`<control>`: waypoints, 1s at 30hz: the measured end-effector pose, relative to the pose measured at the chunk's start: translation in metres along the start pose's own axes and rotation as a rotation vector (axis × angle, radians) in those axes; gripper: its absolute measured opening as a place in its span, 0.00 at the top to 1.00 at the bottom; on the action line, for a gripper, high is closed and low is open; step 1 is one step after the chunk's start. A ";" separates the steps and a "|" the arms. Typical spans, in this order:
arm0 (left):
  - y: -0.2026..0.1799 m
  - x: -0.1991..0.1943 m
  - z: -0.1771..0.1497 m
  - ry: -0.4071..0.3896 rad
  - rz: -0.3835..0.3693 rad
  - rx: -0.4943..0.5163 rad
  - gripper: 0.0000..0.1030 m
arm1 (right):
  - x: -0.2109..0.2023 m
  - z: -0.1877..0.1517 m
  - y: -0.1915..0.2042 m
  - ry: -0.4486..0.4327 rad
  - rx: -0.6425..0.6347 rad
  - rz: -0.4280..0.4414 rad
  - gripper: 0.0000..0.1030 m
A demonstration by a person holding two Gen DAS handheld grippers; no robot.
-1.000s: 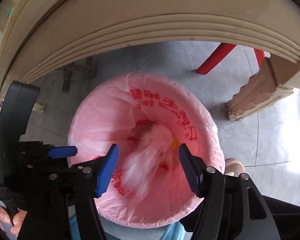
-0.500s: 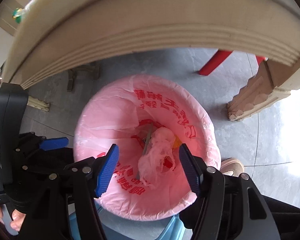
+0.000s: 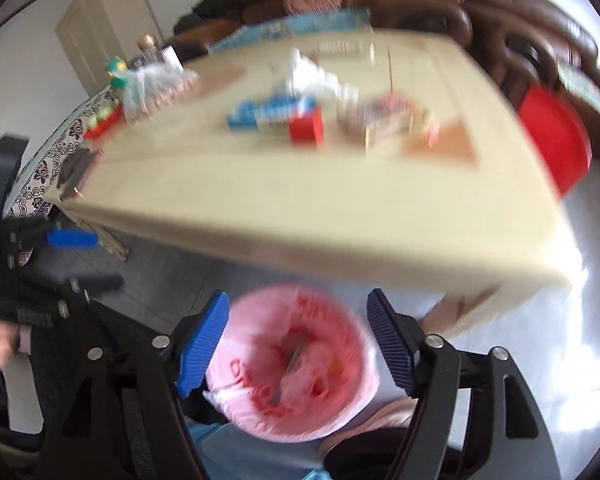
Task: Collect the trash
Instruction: 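Move both open tools back over the table toward the tissue and medicine box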
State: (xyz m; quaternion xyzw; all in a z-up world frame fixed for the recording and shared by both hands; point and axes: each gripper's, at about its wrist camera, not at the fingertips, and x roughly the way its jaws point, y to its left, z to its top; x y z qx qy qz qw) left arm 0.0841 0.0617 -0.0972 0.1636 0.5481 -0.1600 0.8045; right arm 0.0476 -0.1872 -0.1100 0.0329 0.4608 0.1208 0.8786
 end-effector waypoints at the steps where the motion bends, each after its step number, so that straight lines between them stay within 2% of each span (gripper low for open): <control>1: 0.007 -0.015 0.014 -0.024 0.023 0.017 0.24 | -0.009 0.012 0.001 -0.017 -0.019 -0.005 0.30; 8: 0.028 -0.070 0.084 -0.117 0.082 0.126 0.21 | -0.055 0.096 0.001 -0.107 -0.128 -0.036 0.27; 13: 0.031 -0.061 0.119 -0.099 0.092 0.208 0.18 | -0.052 0.144 -0.016 -0.081 -0.123 0.015 0.27; 17: 0.030 -0.029 0.140 -0.048 0.069 0.273 0.18 | -0.024 0.181 -0.031 -0.029 -0.061 0.096 0.27; 23: 0.030 0.017 0.174 0.008 0.029 0.342 0.18 | 0.031 0.210 -0.042 0.065 -0.010 0.142 0.27; 30: 0.024 0.051 0.199 -0.010 0.025 0.526 0.18 | 0.102 0.232 -0.052 0.184 0.051 0.196 0.27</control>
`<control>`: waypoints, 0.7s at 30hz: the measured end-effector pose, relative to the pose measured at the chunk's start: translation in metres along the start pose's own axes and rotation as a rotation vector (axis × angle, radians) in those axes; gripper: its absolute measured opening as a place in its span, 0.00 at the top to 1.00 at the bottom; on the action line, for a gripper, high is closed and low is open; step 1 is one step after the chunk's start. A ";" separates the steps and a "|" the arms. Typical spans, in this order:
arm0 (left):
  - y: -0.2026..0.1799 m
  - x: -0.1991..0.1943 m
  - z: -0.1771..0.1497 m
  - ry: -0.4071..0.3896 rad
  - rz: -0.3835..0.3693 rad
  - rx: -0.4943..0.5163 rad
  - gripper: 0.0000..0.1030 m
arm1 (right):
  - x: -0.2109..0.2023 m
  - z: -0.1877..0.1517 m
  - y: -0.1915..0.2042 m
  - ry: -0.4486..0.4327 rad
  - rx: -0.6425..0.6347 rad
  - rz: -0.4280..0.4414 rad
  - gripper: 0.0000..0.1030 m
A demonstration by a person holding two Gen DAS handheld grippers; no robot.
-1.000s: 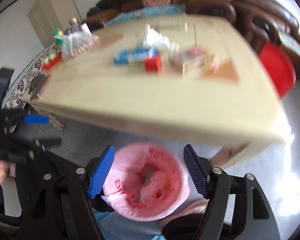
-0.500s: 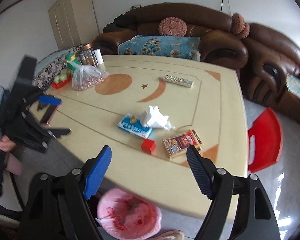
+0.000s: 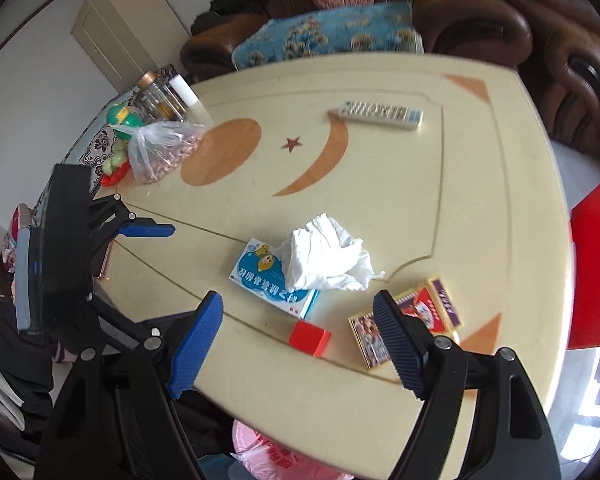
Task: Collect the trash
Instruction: 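Move both open tools back over the table toward the tissue and medicine box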
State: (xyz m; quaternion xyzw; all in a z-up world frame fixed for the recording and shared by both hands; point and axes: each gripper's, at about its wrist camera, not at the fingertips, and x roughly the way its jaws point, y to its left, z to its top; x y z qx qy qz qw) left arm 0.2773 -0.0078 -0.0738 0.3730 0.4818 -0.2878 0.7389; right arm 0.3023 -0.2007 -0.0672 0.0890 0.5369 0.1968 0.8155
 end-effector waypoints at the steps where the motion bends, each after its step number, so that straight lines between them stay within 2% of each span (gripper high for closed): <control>1: 0.001 0.004 0.003 -0.002 0.003 0.020 0.18 | 0.008 0.004 -0.003 0.015 0.016 0.010 0.27; 4: 0.008 0.010 0.011 -0.016 0.015 0.060 0.18 | 0.025 0.011 -0.010 0.034 0.041 0.022 0.27; 11: 0.011 0.008 0.017 -0.133 0.072 0.152 0.18 | 0.047 0.021 -0.018 0.044 0.034 0.040 0.27; 16: 0.005 0.021 0.015 -0.112 -0.053 0.236 0.18 | 0.064 0.025 -0.022 0.088 0.053 0.068 0.27; 21: 0.009 0.033 0.018 -0.089 -0.141 0.242 0.18 | 0.072 0.031 -0.021 0.106 0.052 0.072 0.27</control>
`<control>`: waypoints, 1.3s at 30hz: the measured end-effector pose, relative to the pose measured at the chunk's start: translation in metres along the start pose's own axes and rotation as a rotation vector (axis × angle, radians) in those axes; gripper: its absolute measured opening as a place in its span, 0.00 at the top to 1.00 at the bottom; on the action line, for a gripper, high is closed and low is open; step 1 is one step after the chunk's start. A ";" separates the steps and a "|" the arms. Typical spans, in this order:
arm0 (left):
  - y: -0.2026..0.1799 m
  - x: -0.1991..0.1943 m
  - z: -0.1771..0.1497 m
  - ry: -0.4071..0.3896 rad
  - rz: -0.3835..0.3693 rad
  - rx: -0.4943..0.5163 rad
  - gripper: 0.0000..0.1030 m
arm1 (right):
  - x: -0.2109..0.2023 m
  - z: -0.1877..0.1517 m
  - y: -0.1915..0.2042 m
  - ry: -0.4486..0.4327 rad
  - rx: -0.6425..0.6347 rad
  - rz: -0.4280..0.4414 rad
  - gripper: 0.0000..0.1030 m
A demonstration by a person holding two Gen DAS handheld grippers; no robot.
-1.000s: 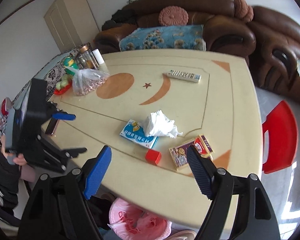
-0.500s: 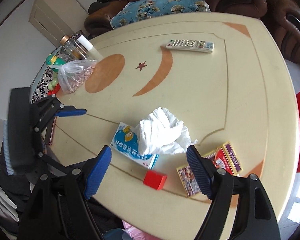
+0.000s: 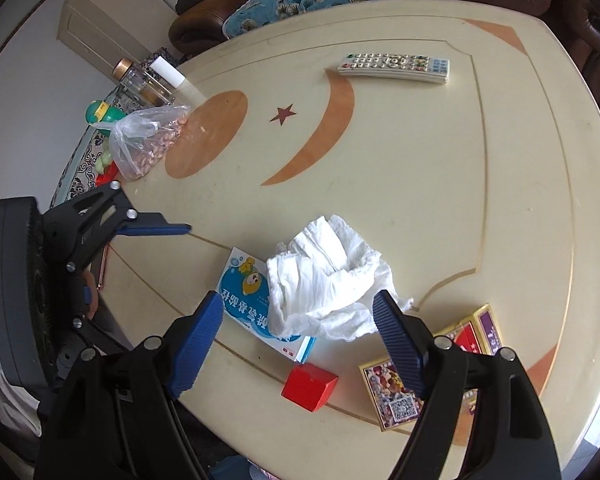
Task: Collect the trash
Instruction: 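Move both open tools back over the table toward the tissue and medicine box, then grasp the white tissue with the right tool while the left tool grasps the medicine box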
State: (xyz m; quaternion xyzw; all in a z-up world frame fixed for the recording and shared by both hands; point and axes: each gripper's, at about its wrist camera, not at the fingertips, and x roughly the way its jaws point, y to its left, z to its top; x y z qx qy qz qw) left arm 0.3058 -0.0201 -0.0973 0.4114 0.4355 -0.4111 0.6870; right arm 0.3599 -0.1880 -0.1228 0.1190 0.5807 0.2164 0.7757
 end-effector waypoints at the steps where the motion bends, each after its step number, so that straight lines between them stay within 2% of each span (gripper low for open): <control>1: 0.003 0.002 0.001 -0.001 -0.027 -0.010 0.18 | 0.001 0.002 0.000 0.000 0.001 -0.002 0.27; 4: 0.004 0.009 0.001 0.008 -0.076 -0.007 0.18 | 0.004 0.006 0.000 0.004 -0.001 -0.010 0.27; 11: -0.005 0.024 0.003 0.047 -0.118 0.062 0.18 | 0.018 0.009 0.005 0.025 -0.028 -0.015 0.27; 22: 0.002 0.049 0.008 0.068 -0.161 0.063 0.17 | 0.037 0.008 -0.005 0.052 -0.012 -0.022 0.27; 31: 0.009 0.062 0.012 0.058 -0.154 0.036 0.15 | 0.052 0.006 -0.007 0.055 -0.020 -0.039 0.27; 36: 0.001 0.068 0.017 0.065 -0.107 0.061 0.14 | 0.061 0.001 -0.006 0.073 -0.040 -0.054 0.35; 38: -0.008 0.070 0.021 0.062 -0.102 0.055 0.13 | 0.061 0.000 -0.006 0.057 -0.044 -0.069 0.45; 39: -0.008 0.071 0.022 0.061 -0.102 0.049 0.13 | 0.061 0.000 -0.008 0.052 -0.045 -0.067 0.46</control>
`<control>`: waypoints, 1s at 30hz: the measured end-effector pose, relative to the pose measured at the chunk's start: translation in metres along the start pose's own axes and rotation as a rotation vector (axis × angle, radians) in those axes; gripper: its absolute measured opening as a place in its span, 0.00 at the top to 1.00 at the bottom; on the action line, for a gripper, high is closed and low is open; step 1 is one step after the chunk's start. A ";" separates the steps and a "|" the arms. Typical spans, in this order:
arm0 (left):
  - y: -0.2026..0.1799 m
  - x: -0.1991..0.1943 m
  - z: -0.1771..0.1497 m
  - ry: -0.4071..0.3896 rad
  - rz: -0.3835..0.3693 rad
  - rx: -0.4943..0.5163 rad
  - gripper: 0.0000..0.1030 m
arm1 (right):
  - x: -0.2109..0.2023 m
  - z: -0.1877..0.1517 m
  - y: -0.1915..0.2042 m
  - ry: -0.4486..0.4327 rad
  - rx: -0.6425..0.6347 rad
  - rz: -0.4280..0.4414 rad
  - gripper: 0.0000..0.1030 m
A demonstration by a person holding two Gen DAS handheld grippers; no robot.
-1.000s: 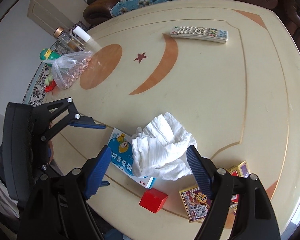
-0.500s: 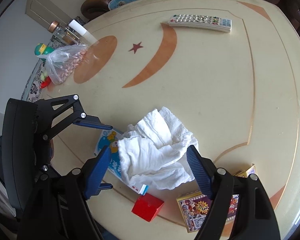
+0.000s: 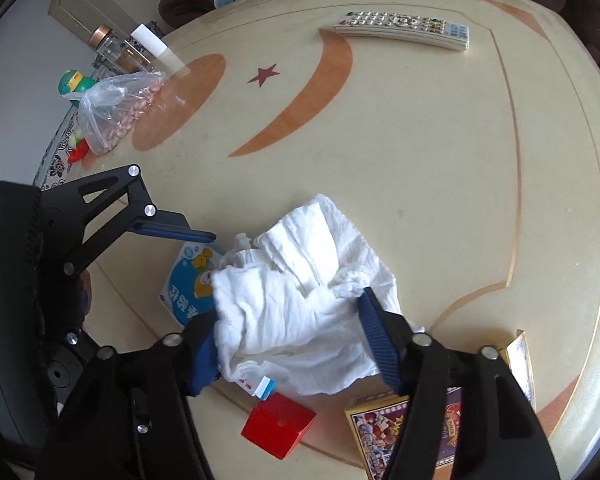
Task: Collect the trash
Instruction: 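Grasp the white tissue with the right tool while the left tool grasps the medicine box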
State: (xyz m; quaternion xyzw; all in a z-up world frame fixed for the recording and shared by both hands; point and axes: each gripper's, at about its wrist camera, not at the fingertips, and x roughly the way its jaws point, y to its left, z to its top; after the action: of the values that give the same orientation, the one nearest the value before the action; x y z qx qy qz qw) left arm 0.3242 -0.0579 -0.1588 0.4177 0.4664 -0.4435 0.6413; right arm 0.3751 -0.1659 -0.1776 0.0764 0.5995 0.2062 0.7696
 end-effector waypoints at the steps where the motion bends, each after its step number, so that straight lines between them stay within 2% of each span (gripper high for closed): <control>1: 0.001 0.002 0.002 0.004 -0.001 -0.005 0.13 | -0.001 0.000 -0.001 -0.005 0.002 0.001 0.49; 3: 0.003 0.008 0.006 0.013 0.011 -0.015 0.09 | -0.001 0.000 -0.004 -0.004 0.005 0.001 0.50; 9: 0.008 0.015 0.012 0.003 -0.014 -0.028 0.09 | -0.001 -0.001 -0.009 -0.008 0.009 0.004 0.50; 11: 0.010 0.018 0.014 0.007 -0.034 -0.038 0.09 | -0.002 -0.001 -0.010 -0.015 0.012 0.003 0.53; 14: 0.012 0.018 0.010 0.003 -0.055 -0.054 0.09 | -0.002 -0.001 -0.010 -0.020 0.002 -0.003 0.64; 16: 0.014 0.021 0.013 -0.005 -0.038 -0.052 0.05 | -0.003 -0.001 -0.011 -0.022 0.008 -0.001 0.65; 20: 0.023 0.024 0.009 -0.012 -0.039 -0.065 0.05 | -0.004 -0.001 -0.014 -0.028 0.017 0.001 0.72; 23: 0.014 0.020 0.000 -0.018 -0.038 -0.041 0.05 | -0.006 -0.001 -0.017 -0.037 0.032 0.006 0.75; 25: 0.006 0.019 -0.004 -0.018 -0.041 -0.029 0.07 | -0.008 -0.002 -0.019 -0.044 0.044 0.011 0.75; 27: 0.002 0.017 -0.005 -0.022 -0.046 -0.018 0.15 | -0.011 -0.003 -0.021 -0.052 0.056 0.015 0.75; 30: -0.004 0.016 -0.007 -0.018 -0.046 -0.018 0.20 | -0.017 -0.005 -0.024 -0.066 0.076 0.021 0.75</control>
State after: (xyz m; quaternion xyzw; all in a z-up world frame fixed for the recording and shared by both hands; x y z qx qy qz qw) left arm 0.3216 -0.0550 -0.1764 0.3970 0.4743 -0.4577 0.6387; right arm 0.3726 -0.1954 -0.1732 0.1186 0.5804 0.1890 0.7832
